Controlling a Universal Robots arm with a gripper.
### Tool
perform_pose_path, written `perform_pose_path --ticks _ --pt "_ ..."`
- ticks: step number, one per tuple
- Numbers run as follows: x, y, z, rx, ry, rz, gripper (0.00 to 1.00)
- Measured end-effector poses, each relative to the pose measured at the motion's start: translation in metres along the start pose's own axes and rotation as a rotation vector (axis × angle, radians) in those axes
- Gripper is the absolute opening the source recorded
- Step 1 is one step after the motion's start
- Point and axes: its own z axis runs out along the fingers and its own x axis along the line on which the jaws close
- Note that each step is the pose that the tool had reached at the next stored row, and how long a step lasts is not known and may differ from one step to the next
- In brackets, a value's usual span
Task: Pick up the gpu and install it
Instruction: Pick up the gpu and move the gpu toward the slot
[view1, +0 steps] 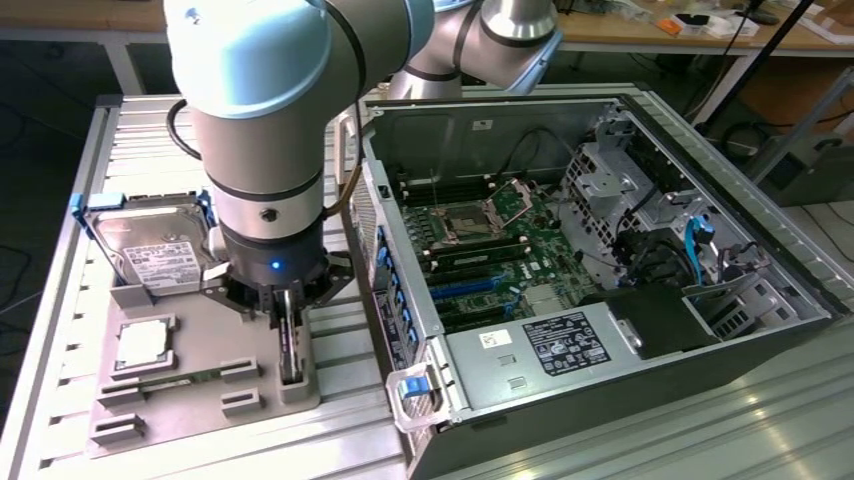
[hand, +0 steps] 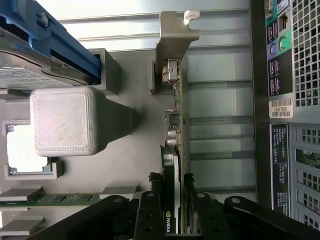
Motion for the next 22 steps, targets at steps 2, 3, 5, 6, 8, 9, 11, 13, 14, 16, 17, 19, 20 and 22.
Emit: perform_pose_path --ticks 2,3,5,6,8,9,11,13,14,16,17,19,20,22 --pt "0.0 0.0001 -0.0021 -0.0001 0.0 0.0 0.27" --pt "0.0 0.0001 -0.0033 0.0 0.0 0.0 0.27" --pt "0.0 0.0002 -0.0049 0.0 0.0 0.0 0.27" --pt "0.0 0.0002 -0.0057 0.0001 0.0001 0.0 0.27" --pt "0.0 0.0003 -0.0078 0.0001 0.0001 0.0 0.27" --pt "0.0 0.0004 -0.0084 0.0 0.0001 0.0 0.27" --pt "0.0 0.0005 -0.0107 0.0 0.0001 0.0 0.27" --pt "0.0 0.0005 -0.0121 0.0 0.0001 0.0 0.27" --pt "0.0 0.0006 -0.0131 0.0 0.0 0.0 0.27" --pt "0.0 0.0006 -0.0142 -0.0001 -0.0001 0.0 0.27" --pt "0.0 0.0006 -0.0142 -0.0002 -0.0002 0.0 0.27" --pt "0.0 0.0006 -0.0144 0.0 0.0001 0.0 0.27" --pt "0.0 0.0006 -0.0144 0.0 0.0 0.0 0.27" --pt "0.0 0.0006 -0.0144 0.0 0.0 0.0 0.27"
